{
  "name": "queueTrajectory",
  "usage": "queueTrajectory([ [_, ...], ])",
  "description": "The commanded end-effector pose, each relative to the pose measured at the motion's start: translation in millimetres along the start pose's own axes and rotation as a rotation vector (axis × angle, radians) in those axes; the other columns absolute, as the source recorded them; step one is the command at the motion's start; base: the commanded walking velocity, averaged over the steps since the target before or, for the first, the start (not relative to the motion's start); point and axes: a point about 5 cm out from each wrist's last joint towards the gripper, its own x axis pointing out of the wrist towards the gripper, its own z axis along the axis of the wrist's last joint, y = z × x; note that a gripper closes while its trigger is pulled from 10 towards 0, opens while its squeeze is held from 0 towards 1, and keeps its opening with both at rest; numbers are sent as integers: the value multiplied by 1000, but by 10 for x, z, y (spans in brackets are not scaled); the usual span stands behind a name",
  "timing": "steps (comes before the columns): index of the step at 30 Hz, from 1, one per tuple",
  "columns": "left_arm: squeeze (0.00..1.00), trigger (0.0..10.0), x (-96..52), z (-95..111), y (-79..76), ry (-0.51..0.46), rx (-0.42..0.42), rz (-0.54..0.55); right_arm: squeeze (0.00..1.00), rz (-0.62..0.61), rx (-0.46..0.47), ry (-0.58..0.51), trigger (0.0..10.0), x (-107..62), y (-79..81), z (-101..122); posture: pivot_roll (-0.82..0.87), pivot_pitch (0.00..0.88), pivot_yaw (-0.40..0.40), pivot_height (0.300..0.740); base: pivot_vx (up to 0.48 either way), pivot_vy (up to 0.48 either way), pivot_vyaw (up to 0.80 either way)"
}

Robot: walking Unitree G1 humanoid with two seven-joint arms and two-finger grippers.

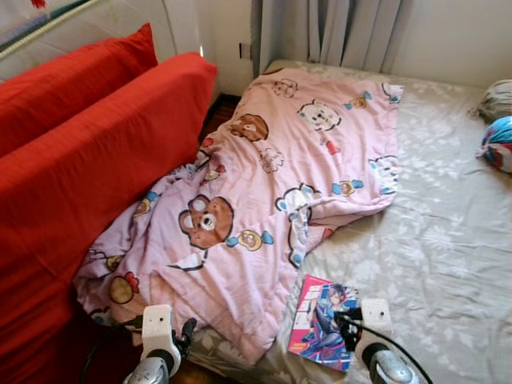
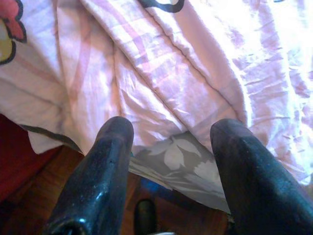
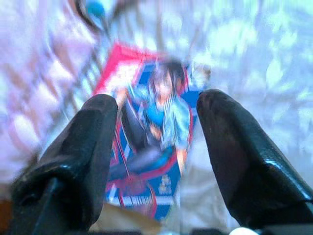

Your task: Clean up the room

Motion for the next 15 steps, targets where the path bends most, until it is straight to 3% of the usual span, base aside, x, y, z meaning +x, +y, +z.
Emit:
queueTrajectory([
  [1,0,10000,-22,50,42,-59,1,-4,0,19,13,-78,10000,18,59,107,-20,166,5,740,0,0,0],
  [7,0,10000,-52,344,-22,-268,11,-40,0,26,14,-175,10000,-12,123,180,-18,179,4,740,0,0,0],
  [15,0,10000,-67,498,-116,-350,2,-53,0,23,12,-202,10000,-20,191,215,-20,187,10,715,0,0,0],
])
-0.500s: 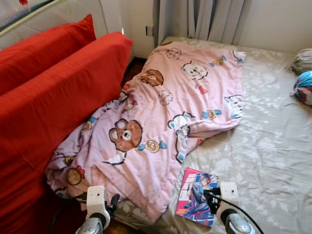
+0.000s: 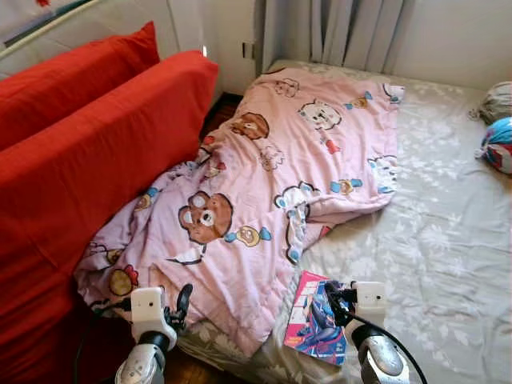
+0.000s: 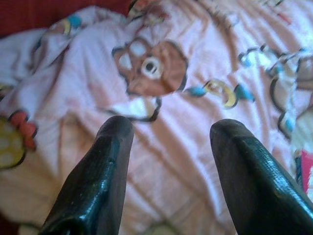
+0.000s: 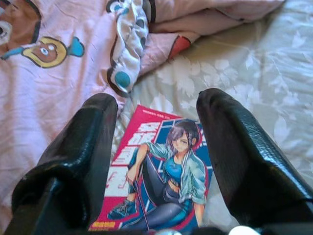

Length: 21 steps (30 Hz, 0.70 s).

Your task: Clean up the room

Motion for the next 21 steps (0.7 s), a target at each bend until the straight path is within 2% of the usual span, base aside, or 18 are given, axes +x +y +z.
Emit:
queueTrajectory([
  [1,0,10000,-14,-9,-3,8,-8,12,0,11,-9,-5,10000,-5,32,3,-22,182,12,705,0,0,0],
  [3,0,10000,18,32,-48,0,-8,-6,0,15,-12,-17,10000,-1,36,20,-24,171,16,691,0,0,0],
  [8,0,10000,47,88,-72,1,-5,-23,0,3,-15,-22,10000,19,3,52,-26,167,20,691,0,0,0],
  [19,0,10000,43,98,-145,7,-19,-31,0,-3,-27,0,10000,13,2,35,-28,154,18,691,0,0,0],
  [21,0,10000,52,105,-158,3,-23,-35,0,2,-23,9,10000,19,8,27,-28,154,18,676,0,0,0],
])
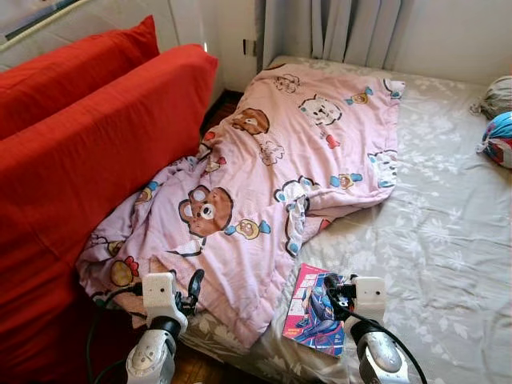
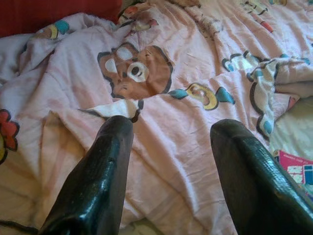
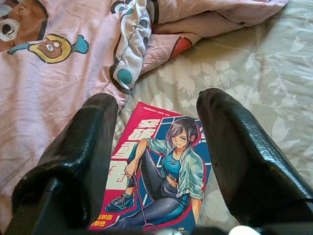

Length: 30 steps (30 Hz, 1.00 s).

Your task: Clean up the room

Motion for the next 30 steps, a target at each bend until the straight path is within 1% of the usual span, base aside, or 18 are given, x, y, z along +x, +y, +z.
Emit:
queueTrajectory([
  [1,0,10000,-10,-9,-2,7,-7,2,0,5,-3,20,10000,-2,6,-24,-28,154,18,671,0,0,0],
  [3,0,10000,-12,-10,-3,8,-7,0,0,8,-4,10,10000,-3,8,-14,-30,150,20,661,0,0,0],
  [4,0,10000,-11,-8,-5,6,-9,-2,0,8,7,-14,10000,-5,8,7,-29,151,20,661,0,0,0],
  [10,0,10000,9,9,17,2,-10,1,0,7,4,-14,10000,7,1,25,-24,173,16,661,0,0,0],
  [15,0,10000,4,-14,47,17,-9,12,0,7,3,10,10000,6,14,-10,-22,188,18,661,0,0,0],
  [27,0,10000,9,-20,53,23,-12,20,0,12,8,19,10000,33,56,-1,-18,200,18,661,0,0,0],
  [30,0,10000,6,-30,46,26,-14,18,0,14,-2,51,10000,40,52,-25,-18,203,18,661,0,0,0],
])
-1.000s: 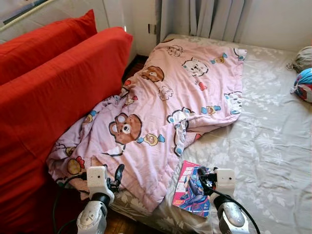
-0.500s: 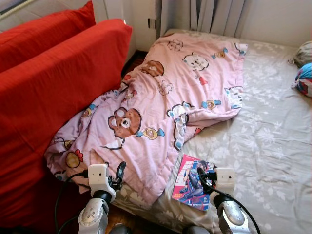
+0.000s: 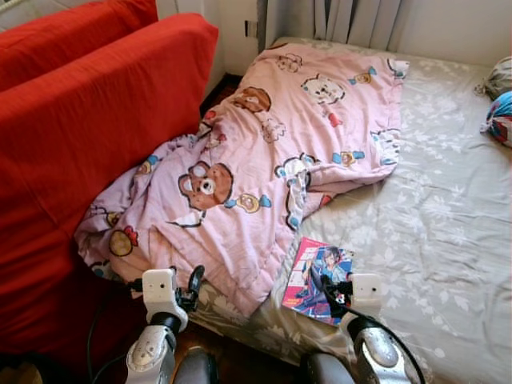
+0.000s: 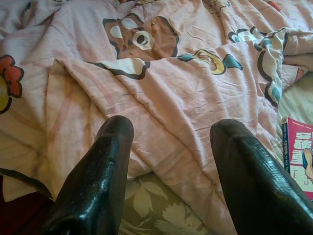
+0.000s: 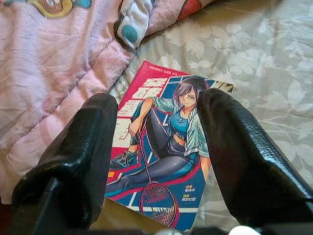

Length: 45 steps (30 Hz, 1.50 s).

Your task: Clean up the room

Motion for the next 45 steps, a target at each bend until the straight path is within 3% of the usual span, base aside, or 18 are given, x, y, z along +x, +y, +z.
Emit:
queueTrajectory([
  [1,0,10000,-31,-72,19,35,-18,15,0,-2,1,50,10000,-34,0,-95,-17,204,19,656,0,0,0],
  [30,0,10000,-28,-90,-10,45,-20,-2,0,-6,33,43,10000,-3,-4,-66,-14,210,22,642,0,0,0],
  [38,0,10000,-31,-61,2,37,-16,-9,0,-90,69,92,10000,76,-85,-25,6,236,35,634,0,0,0],
  [45,0,10000,-54,-56,23,37,-7,-9,0,-121,98,56,10000,91,-129,31,19,247,43,614,0,0,0],
])
